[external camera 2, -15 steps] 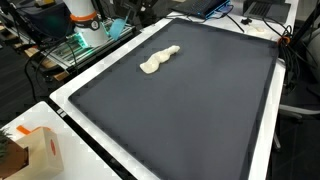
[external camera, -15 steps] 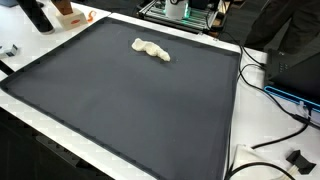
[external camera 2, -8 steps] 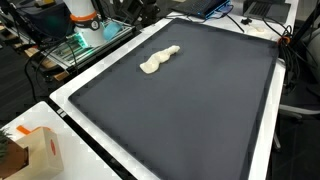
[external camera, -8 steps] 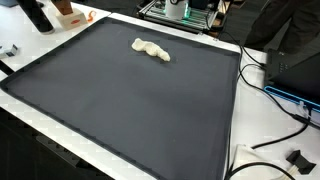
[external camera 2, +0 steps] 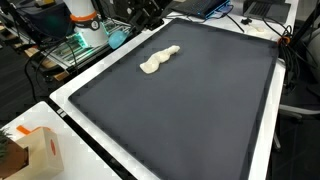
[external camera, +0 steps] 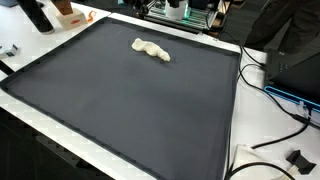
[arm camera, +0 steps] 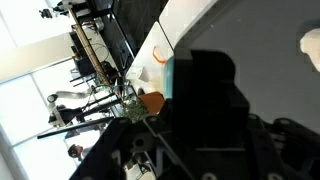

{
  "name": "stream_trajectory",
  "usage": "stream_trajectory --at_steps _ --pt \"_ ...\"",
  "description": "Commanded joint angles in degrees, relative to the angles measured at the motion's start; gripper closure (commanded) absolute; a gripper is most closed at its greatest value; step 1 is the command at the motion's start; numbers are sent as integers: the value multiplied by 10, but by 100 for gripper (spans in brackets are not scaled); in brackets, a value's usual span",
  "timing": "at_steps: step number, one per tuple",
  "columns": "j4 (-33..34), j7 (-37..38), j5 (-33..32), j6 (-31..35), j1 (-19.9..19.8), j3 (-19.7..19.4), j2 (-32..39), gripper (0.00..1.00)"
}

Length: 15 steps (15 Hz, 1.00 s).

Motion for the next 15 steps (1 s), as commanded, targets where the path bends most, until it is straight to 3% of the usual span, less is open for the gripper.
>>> stream_trajectory --at_steps 1,15 --pt "29 -13 -26 -26 25 -16 40 75" --pt "117 -40 -53 -48 71 -28 144 75"
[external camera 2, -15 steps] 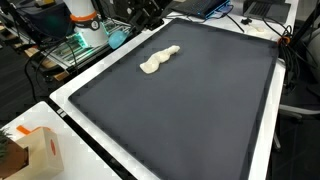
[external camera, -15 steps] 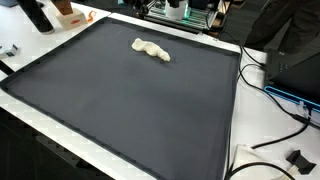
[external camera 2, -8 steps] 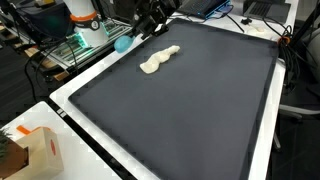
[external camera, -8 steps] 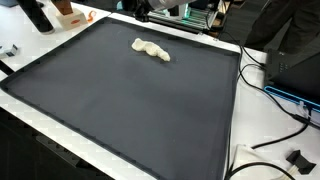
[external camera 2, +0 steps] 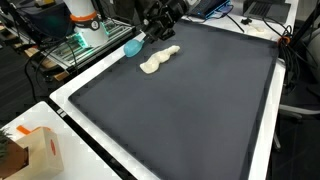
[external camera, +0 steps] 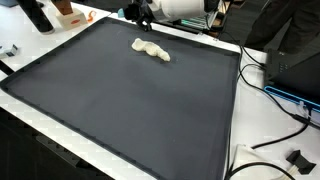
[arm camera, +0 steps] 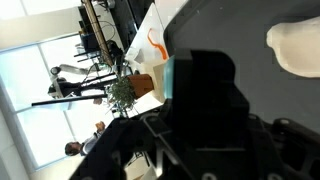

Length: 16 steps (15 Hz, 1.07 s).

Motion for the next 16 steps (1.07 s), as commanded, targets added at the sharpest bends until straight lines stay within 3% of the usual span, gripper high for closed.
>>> stream_trajectory --at_steps 1,16 --pt "28 -20 -16 -18 20 -9 26 75" --pt "22 -57 -75 2 55 0 20 75"
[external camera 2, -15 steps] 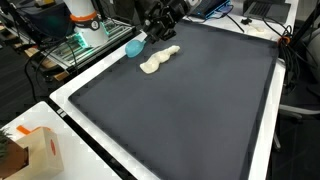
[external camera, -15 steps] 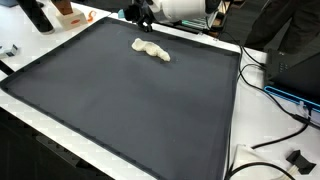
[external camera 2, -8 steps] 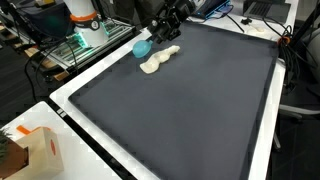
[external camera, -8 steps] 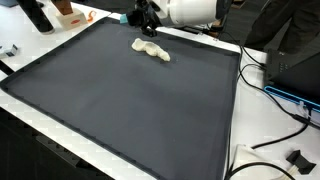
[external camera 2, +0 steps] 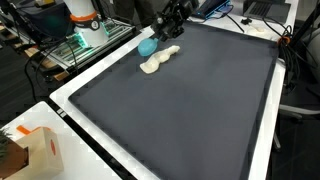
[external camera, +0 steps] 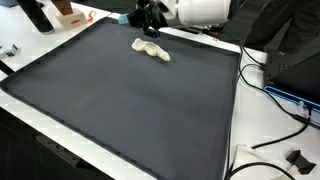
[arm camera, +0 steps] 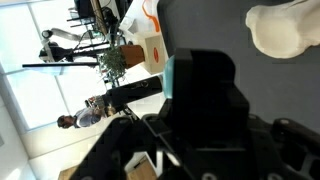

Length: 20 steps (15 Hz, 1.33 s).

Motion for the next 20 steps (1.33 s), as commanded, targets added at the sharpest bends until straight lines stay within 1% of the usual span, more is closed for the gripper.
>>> stream_trajectory --at_steps 1,7,10,14,17,20 --pt "-17 -17 -37 7 9 2 -15 75" --pt "-53 -24 -73 49 7 16 -58 75" --pt "-83 -23 -75 100 0 23 -97 75" --pt "-131 -30 -62 205 -14 25 -163 75" --pt "-169 -46 -50 299 -27 20 -215 75" --pt "-205 -65 -34 411 -45 11 -263 75"
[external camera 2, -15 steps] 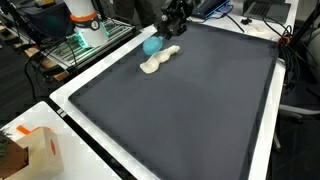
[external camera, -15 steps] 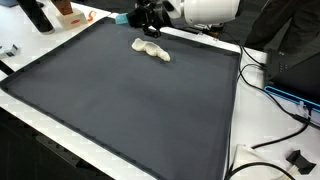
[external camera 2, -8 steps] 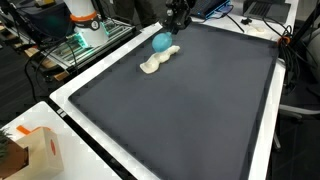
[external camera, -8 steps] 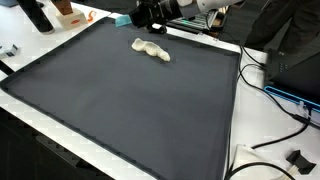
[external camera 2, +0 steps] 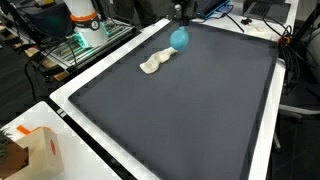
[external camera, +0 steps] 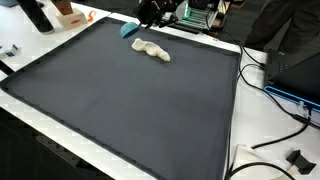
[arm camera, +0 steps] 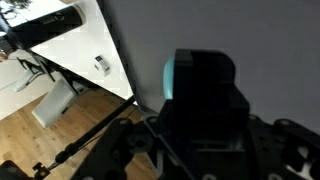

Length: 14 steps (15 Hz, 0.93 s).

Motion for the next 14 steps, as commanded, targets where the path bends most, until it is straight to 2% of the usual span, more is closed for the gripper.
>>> stream_trajectory --at_steps 1,5,9,12,14 --pt "-68 -33 28 129 -27 -9 -78 75" --pt "-107 -72 83 267 -54 -34 -117 75" --pt "-151 -143 196 401 -80 -64 -139 75" --pt "-190 -241 337 495 -61 -110 -136 75" --pt "-224 -301 431 556 -3 -169 -121 75"
